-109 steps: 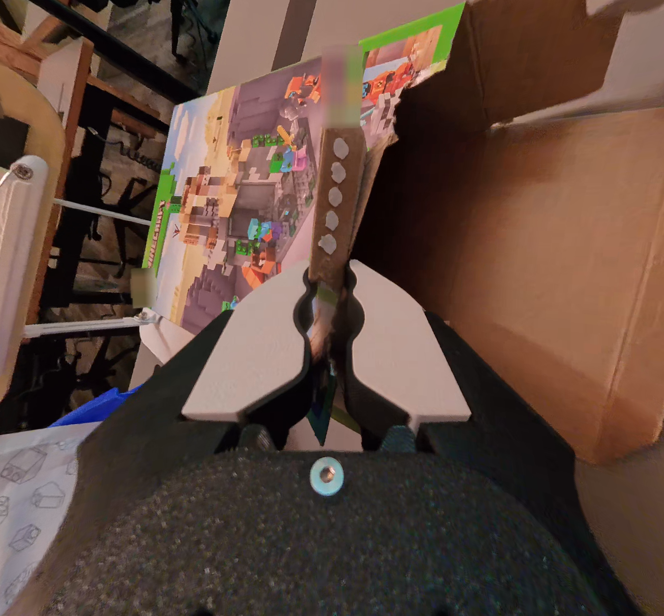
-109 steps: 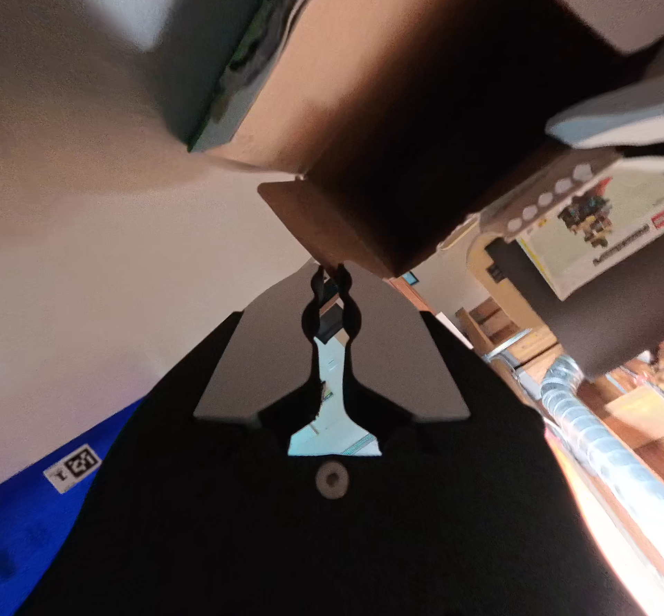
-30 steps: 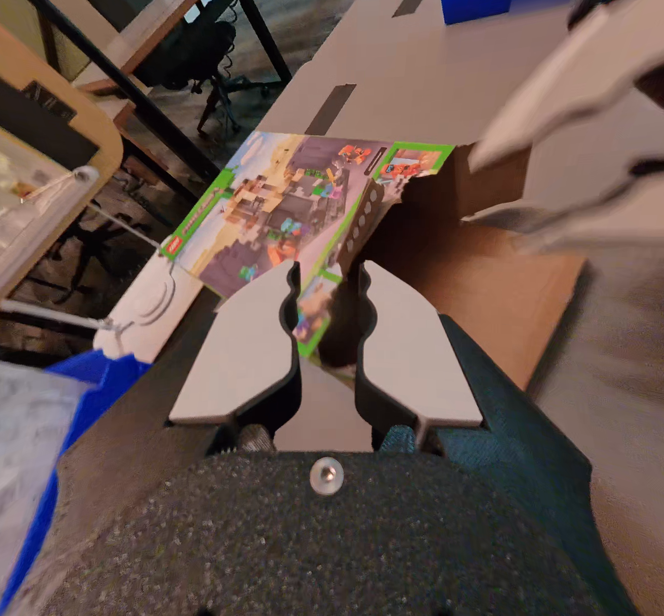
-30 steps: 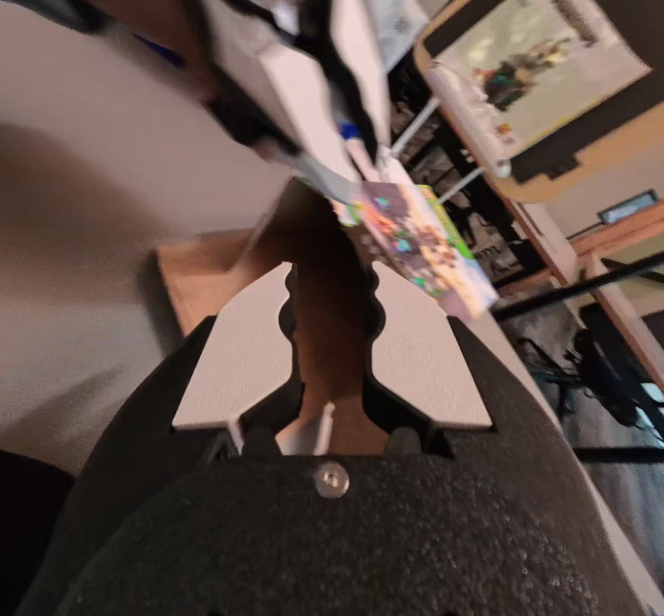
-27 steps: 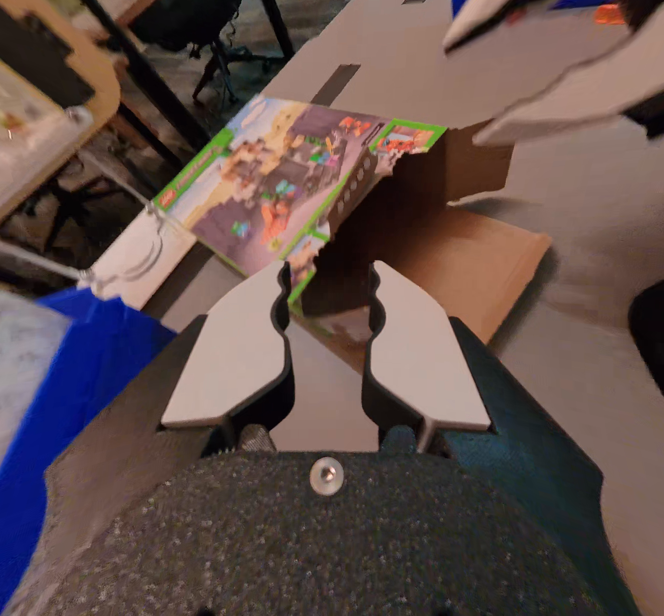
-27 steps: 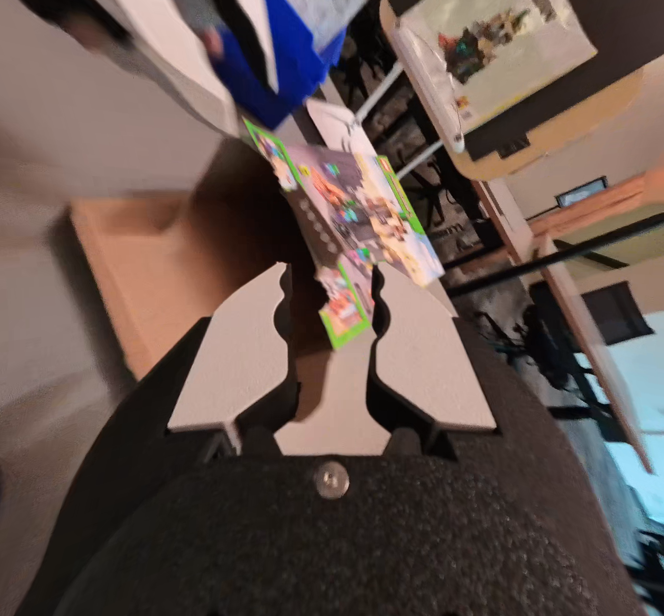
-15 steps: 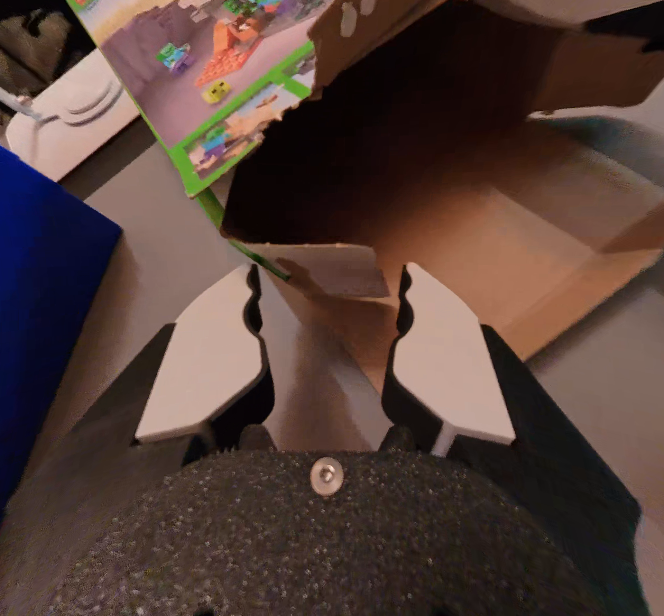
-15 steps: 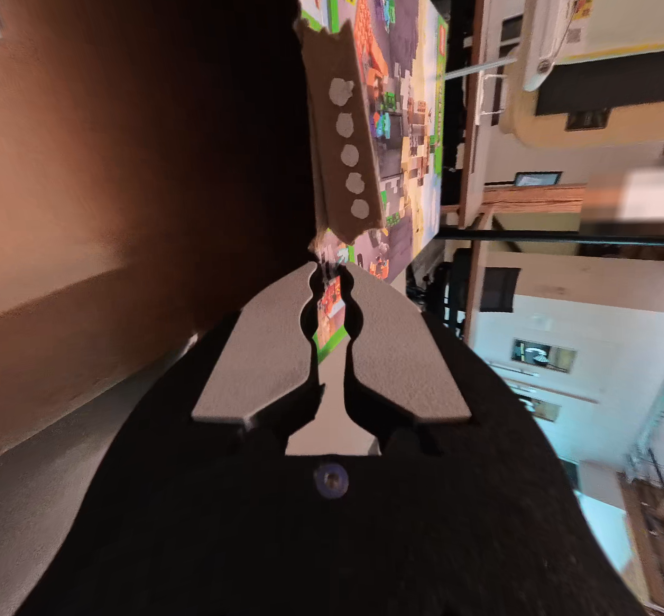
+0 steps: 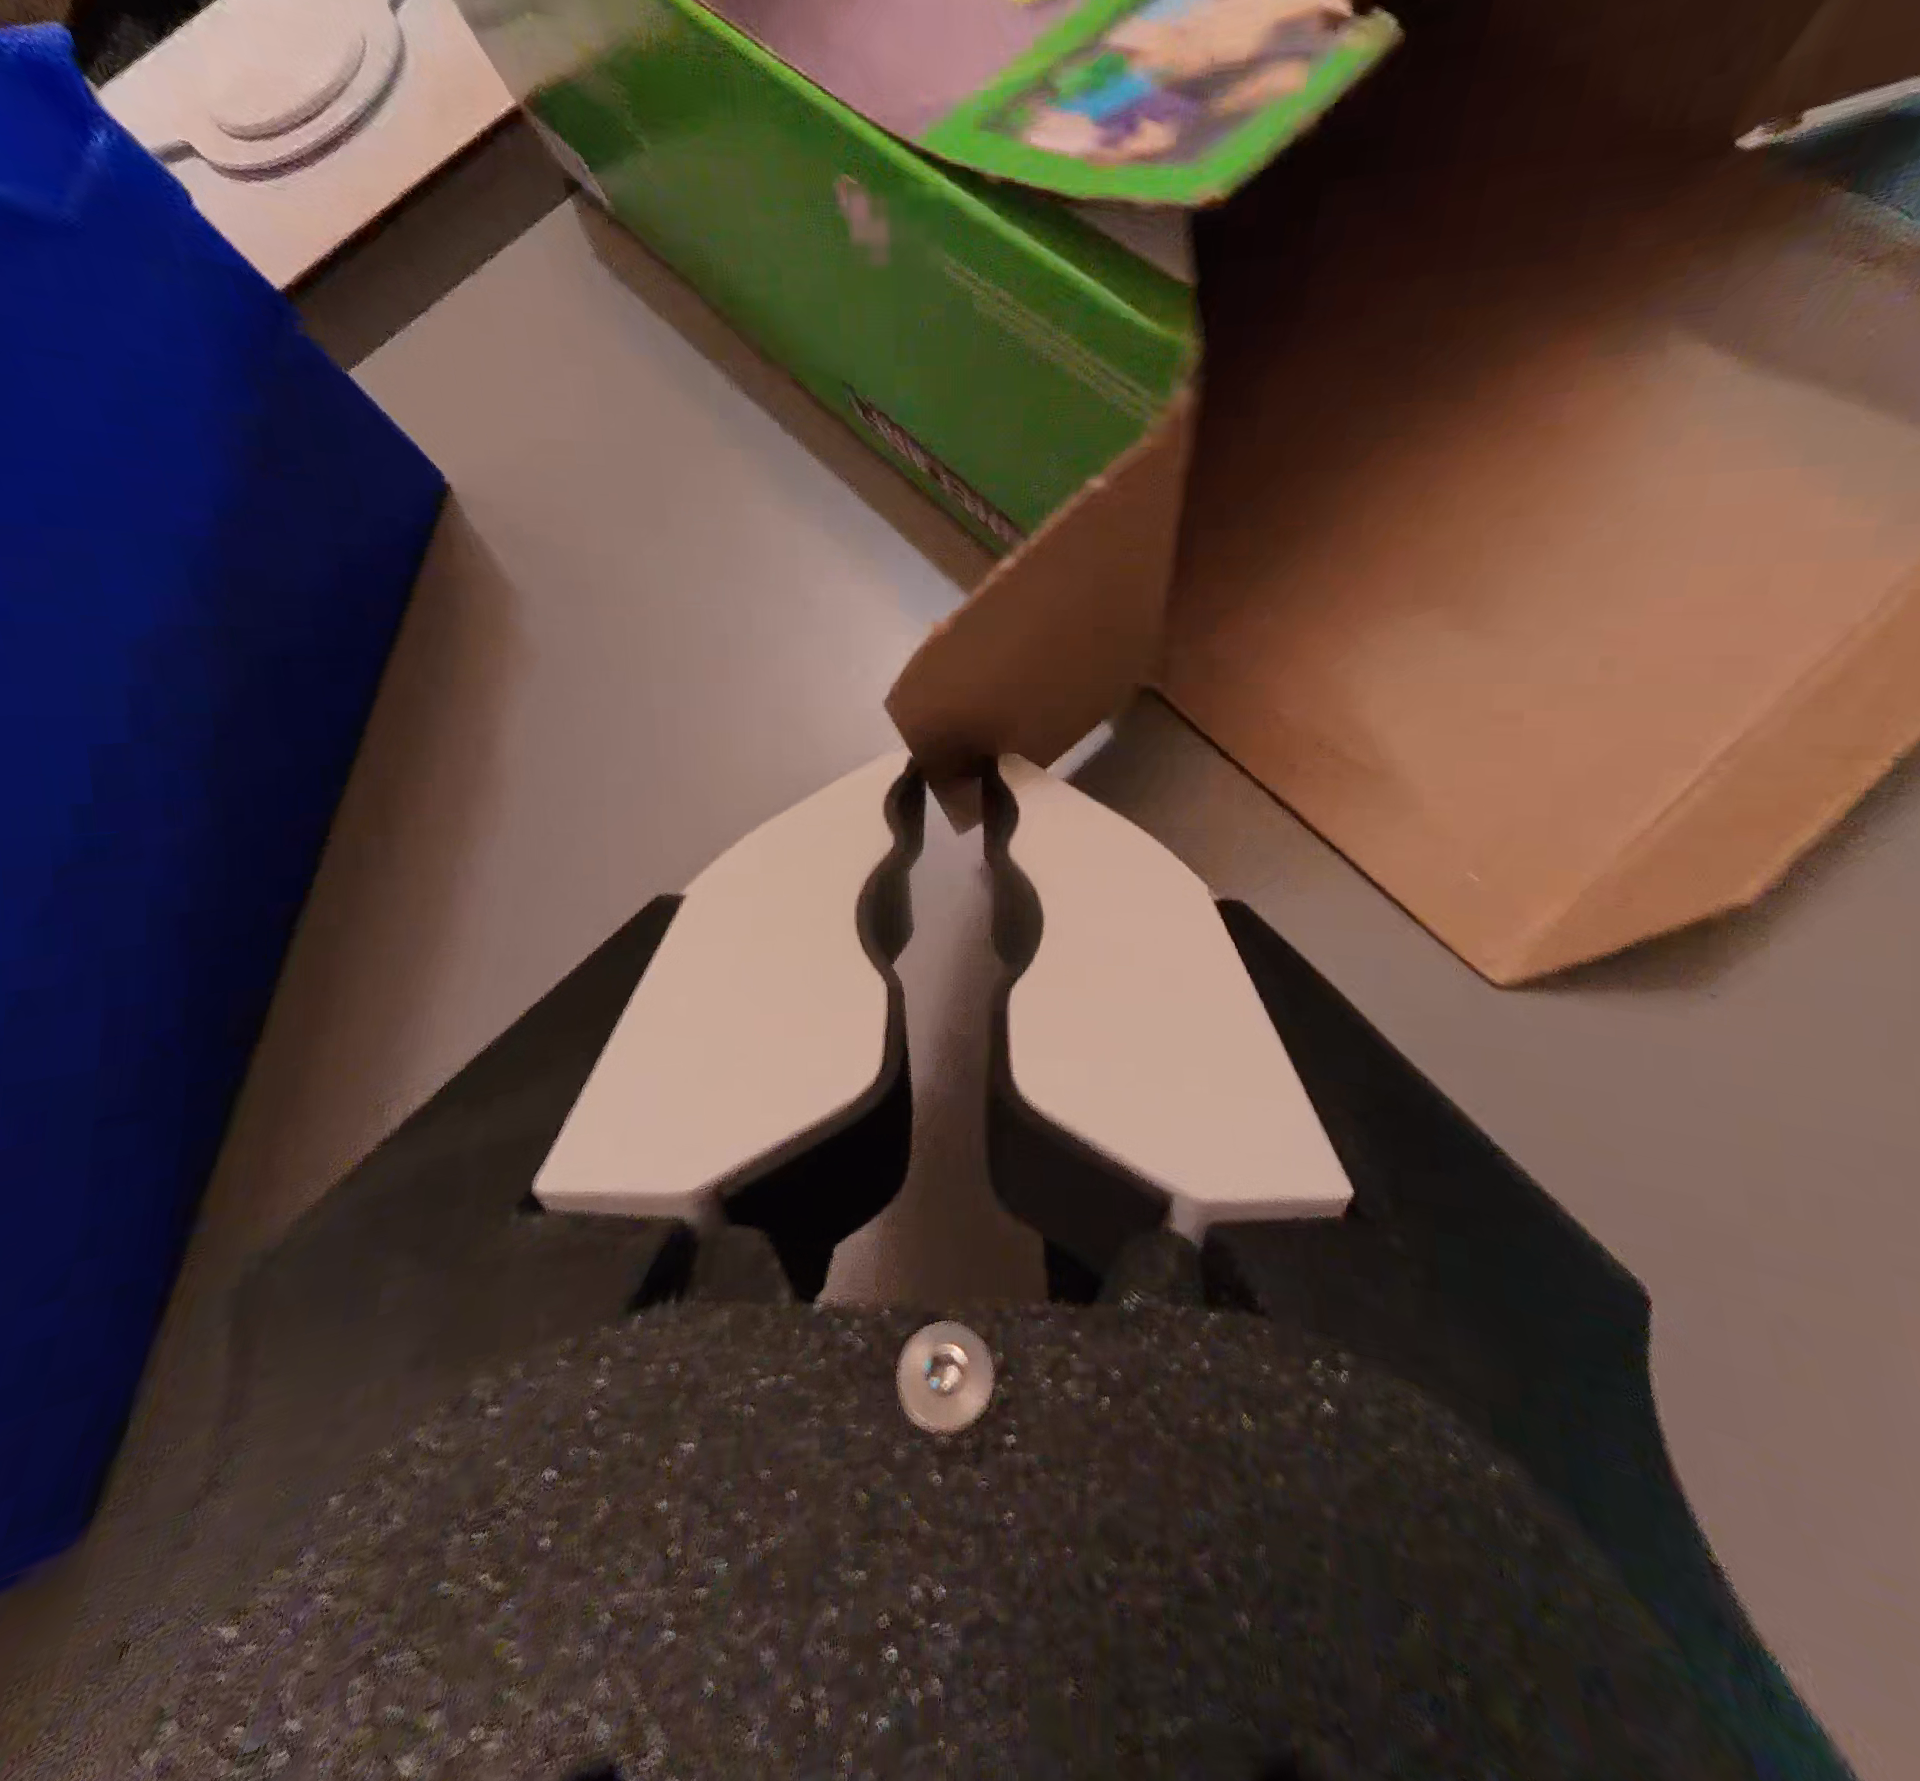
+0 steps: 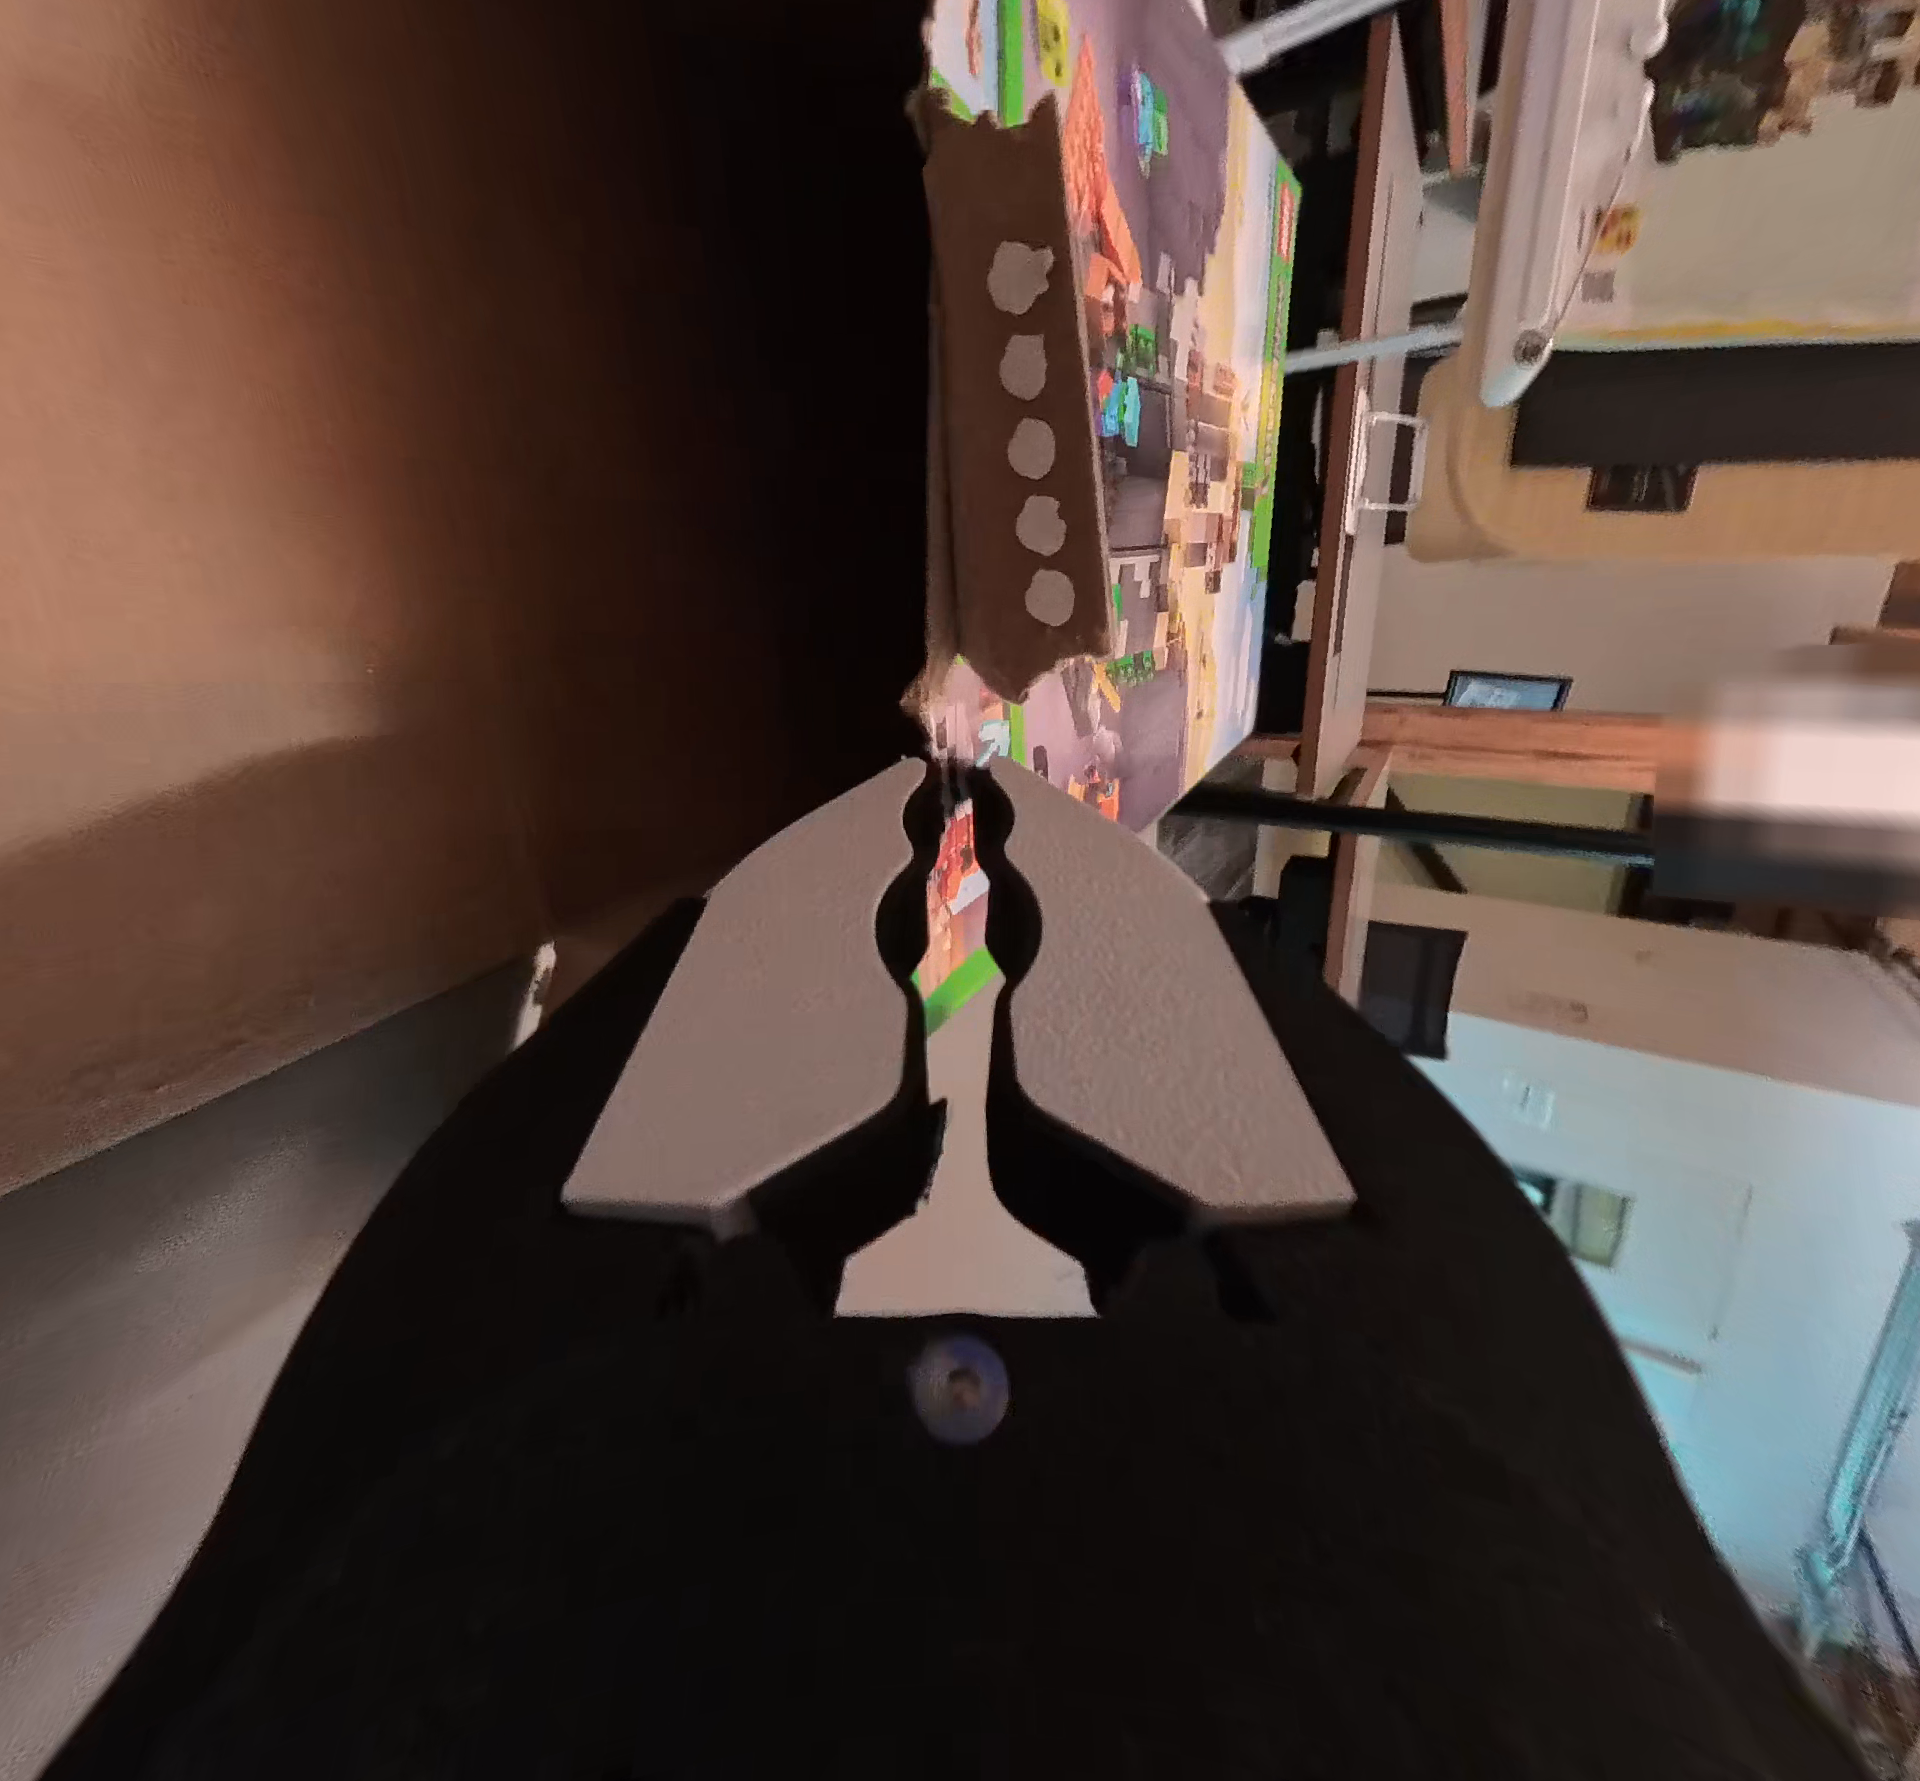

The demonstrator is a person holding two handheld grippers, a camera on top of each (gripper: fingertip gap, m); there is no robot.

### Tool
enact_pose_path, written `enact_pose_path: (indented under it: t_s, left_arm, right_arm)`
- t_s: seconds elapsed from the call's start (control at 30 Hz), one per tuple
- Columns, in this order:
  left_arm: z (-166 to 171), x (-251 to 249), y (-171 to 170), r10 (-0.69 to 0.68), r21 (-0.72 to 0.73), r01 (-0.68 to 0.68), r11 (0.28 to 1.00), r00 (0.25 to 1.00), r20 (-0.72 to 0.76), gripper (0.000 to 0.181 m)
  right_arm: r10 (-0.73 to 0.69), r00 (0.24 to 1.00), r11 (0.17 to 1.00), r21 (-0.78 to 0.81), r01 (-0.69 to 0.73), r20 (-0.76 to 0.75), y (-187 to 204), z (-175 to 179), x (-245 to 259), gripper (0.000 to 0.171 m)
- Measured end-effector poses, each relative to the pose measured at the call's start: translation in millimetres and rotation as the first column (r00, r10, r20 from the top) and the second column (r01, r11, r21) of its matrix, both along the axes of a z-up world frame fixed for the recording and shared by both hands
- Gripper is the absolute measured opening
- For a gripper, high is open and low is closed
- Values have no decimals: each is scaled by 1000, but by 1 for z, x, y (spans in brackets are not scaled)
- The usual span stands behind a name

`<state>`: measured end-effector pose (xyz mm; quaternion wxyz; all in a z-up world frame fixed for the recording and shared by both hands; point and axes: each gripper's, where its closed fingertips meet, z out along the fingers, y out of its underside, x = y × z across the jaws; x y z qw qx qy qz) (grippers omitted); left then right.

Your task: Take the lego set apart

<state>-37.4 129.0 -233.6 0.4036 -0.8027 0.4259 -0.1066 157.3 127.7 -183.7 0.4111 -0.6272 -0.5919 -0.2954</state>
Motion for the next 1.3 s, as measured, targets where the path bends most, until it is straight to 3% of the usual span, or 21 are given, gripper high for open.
enact_pose_path:
  t_s: [0.2, 0.33, 0.47, 0.67, 0.8, 1.03, 1.1, 1.2, 1.3]
  left_arm:
    - [8, 4, 32, -91, 43, 94, 995, 994, -68, 1]
    - [19, 29, 37, -80, 23, 79, 997, 996, 47, 0]
    - [24, 32, 50, 30, 156, -28, 987, 1000, -5, 0]
    - [27, 32, 53, 17, 180, -25, 983, 999, 42, 0]
    - [47, 11, 51, -3, 177, -7, 984, 999, 54, 15]
    - [81, -35, 0, 0, 169, -34, 985, 980, 199, 20]
    - [84, -35, -26, -31, 162, -7, 987, 972, 233, 22]
    - [87, -22, -66, -98, 155, 57, 986, 956, 276, 25]
    - [80, -7, -94, -157, 143, 122, 982, 952, 264, 25]
  right_arm:
    - [121, 993, 992, -36, -121, 2, -17, -2, -17, 6]
    - [46, 999, 998, -47, -46, -12, -19, -3, -17, 6]
    - [-34, 999, 998, -49, 33, -29, -22, -5, -15, 6]
    - [-115, 992, 992, -53, 112, -45, -25, -3, -12, 7]
    - [-163, 986, 986, -43, 162, -32, -26, -1, -12, 6]
    - [-261, 945, 965, -87, 249, -195, -25, 11, -15, 8]
    - [-276, 917, 961, -118, 252, -289, -27, 20, -18, 23]
    - [-283, 840, 959, -157, 237, -462, -38, 43, -19, 38]
    - [-294, 697, 956, -206, 210, -654, -60, 70, -10, 44]
